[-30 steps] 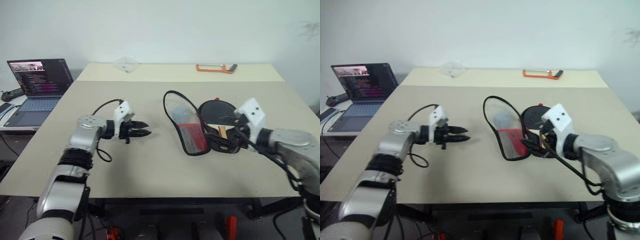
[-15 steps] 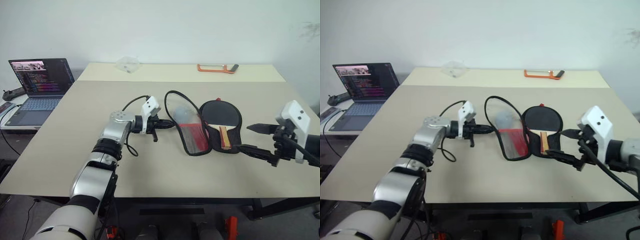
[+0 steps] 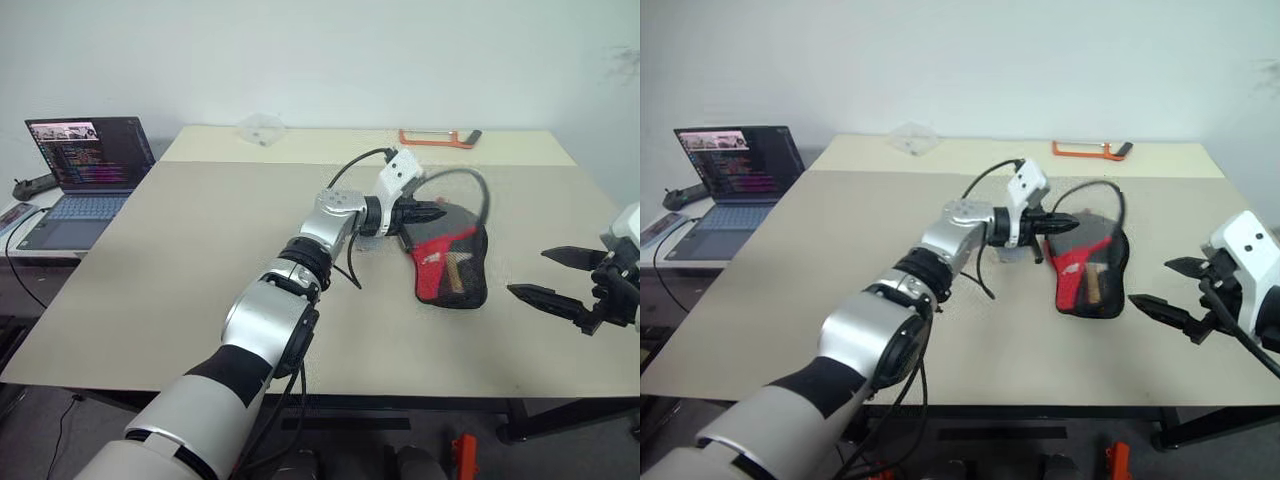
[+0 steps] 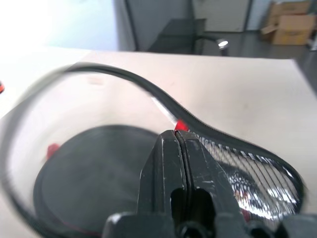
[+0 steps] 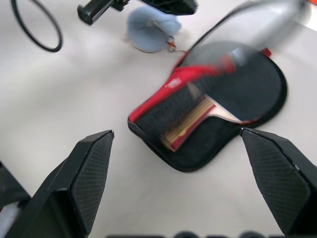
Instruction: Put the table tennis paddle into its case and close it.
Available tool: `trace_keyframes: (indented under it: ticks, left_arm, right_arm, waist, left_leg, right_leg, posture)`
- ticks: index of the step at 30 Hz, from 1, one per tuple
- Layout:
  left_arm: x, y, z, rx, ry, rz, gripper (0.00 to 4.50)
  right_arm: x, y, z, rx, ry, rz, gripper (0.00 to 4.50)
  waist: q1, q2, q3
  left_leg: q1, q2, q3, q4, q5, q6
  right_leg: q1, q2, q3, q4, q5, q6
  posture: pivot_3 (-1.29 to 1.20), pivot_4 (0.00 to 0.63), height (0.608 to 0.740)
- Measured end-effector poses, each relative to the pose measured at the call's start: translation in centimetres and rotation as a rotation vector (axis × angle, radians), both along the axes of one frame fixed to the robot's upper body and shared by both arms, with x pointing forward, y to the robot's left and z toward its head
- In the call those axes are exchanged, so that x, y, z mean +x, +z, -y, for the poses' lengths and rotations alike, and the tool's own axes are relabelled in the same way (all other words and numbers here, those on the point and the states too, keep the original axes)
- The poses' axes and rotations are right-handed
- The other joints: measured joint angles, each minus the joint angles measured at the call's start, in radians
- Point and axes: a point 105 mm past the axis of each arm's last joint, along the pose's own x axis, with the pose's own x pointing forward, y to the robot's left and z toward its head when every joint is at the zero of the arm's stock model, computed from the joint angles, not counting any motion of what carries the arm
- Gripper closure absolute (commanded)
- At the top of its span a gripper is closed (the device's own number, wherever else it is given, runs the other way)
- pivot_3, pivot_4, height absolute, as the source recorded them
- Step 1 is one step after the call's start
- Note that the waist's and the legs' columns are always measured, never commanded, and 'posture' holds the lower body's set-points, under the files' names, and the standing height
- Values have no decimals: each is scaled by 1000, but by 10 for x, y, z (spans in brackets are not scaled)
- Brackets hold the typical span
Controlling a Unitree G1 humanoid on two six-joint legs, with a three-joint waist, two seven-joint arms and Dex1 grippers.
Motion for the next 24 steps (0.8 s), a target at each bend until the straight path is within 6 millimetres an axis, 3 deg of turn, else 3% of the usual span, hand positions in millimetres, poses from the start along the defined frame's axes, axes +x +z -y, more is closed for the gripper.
trace_keyframes:
  ticks: [3, 6, 16, 19, 24]
  left_arm:
    - [3, 0, -8, 1, 13, 16, 4471]
    - [9, 2, -33, -10, 26, 29, 4471]
    - [1, -1, -161, 0, 4, 1, 4471]
    - [-12, 8, -181, -1, -19, 2, 4471]
    - [-36, 19, -197, 20, -41, 16, 4471]
  right_arm:
    - [11, -5, 3, -8, -42, 6, 0]
    - [34, -12, 7, 27, -112, 31, 0]
    - [126, -62, 11, 113, -361, -8, 0]
    - [140, -76, 8, 122, -370, -38, 0]
    - [155, -98, 10, 109, -373, -106, 0]
  waist:
    - [0, 0, 0]
    - [-9, 0, 0]
    - [-29, 1, 0]
    - [-27, 1, -1]
    - [-22, 1, -1]
  left_leg:
    - [0, -1, 0, 1, 0, 0]
    - [2, 0, 0, 0, 2, -3]
    - [-3, 0, 0, 0, 3, -4]
    - [-6, -1, 0, 0, 3, -4]
    - [-6, -1, -1, 0, 3, -4]
  right_leg:
    - [1, 0, 0, 0, 1, 1]
    - [1, 0, 1, 0, 1, 1]
    - [-6, 0, 2, 0, 1, 0]
    - [-8, -1, 2, -1, 1, 0]
    - [-8, -1, 2, -1, 1, 0]
  posture:
    - [0, 150, 740]
    - [0, 150, 740]
    - [0, 150, 740]
    - [0, 150, 740]
    - [0, 150, 740]
